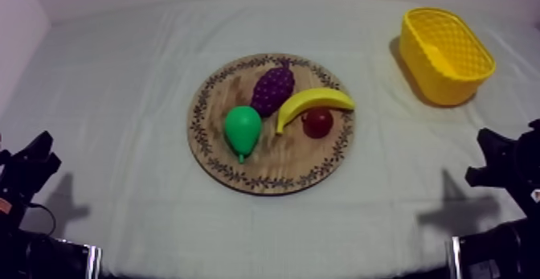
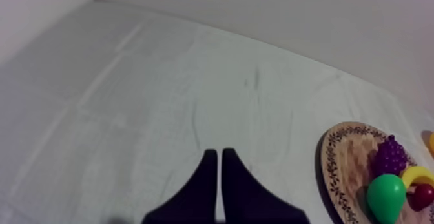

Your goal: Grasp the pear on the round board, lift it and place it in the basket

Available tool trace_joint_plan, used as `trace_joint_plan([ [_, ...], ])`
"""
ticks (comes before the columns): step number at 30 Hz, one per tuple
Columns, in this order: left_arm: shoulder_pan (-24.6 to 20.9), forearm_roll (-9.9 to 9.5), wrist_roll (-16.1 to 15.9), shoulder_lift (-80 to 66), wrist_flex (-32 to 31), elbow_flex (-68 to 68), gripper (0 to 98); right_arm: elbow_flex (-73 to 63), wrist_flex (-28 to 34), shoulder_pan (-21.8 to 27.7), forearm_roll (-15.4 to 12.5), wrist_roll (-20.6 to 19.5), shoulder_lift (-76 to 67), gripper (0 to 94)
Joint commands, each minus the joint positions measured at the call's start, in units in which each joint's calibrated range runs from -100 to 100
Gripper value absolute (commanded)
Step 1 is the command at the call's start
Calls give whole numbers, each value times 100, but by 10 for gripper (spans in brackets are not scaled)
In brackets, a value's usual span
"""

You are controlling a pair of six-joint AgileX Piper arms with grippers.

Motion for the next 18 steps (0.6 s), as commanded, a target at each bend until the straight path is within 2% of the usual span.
trace_joint_plan([
  [1,0,-1,0,-2,1,-5,1,4,-2,-7,-1,-18,-4,4],
  [9,0,-1,0,-2,1,-5,1,4,-33,-95,16,-92,7,3],
  [14,0,-1,0,-2,1,-5,1,-309,-309,-272,320,-512,557,3],
  [18,0,-1,0,-2,1,-5,1,-1319,-143,-347,283,-709,1546,3],
])
